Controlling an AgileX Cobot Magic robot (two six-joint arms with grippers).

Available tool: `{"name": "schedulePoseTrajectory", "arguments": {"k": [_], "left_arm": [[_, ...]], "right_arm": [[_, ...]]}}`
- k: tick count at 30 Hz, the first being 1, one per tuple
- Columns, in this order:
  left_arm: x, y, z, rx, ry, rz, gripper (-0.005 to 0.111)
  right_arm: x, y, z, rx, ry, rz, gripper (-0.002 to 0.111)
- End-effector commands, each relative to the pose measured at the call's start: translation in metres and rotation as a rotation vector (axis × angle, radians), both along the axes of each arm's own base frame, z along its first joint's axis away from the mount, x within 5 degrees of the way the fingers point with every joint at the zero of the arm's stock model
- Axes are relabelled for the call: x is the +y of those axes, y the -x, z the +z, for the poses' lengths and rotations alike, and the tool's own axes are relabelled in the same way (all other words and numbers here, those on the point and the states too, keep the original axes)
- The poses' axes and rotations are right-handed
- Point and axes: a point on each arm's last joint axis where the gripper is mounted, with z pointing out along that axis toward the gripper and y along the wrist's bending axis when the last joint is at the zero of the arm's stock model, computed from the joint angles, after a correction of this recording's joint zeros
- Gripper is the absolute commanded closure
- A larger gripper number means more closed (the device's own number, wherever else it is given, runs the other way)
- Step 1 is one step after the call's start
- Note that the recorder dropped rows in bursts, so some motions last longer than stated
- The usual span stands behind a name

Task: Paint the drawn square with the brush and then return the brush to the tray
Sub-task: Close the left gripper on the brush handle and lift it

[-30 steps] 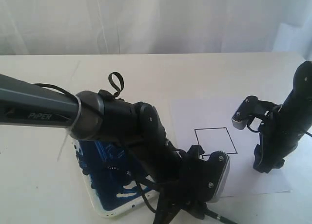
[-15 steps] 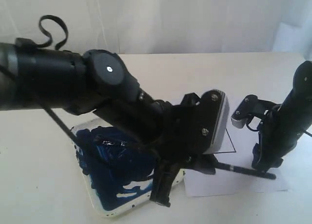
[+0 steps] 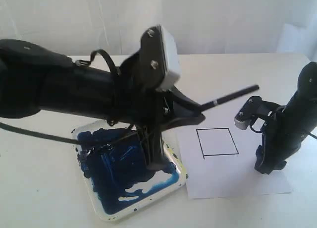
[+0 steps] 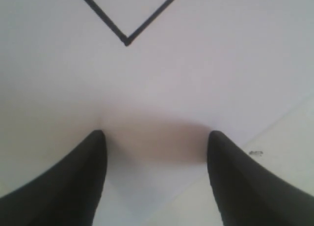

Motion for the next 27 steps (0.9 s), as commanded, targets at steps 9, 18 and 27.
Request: {"name": "schedulePoseTrajectory", "arguments": {"k": [9, 18, 27], "left_arm": [[0.047, -0.040, 0.026, 0.199, 0.330, 0.125, 0.107], [0.065, -0.050, 0.031, 0.212, 0.381, 0.112, 0.107], [0.070, -0.061, 0.023, 0.170, 0.304, 0.243, 0.107]], "right_arm": [[0.000, -0.002, -0.008, -0.010, -0.003, -0.011, 0.051], [0.000, -0.002, -0.008, -0.012, -0.003, -0.011, 0.051], [0.000, -0.002, -0.008, -0.012, -0.003, -0.011, 0.051]]}}
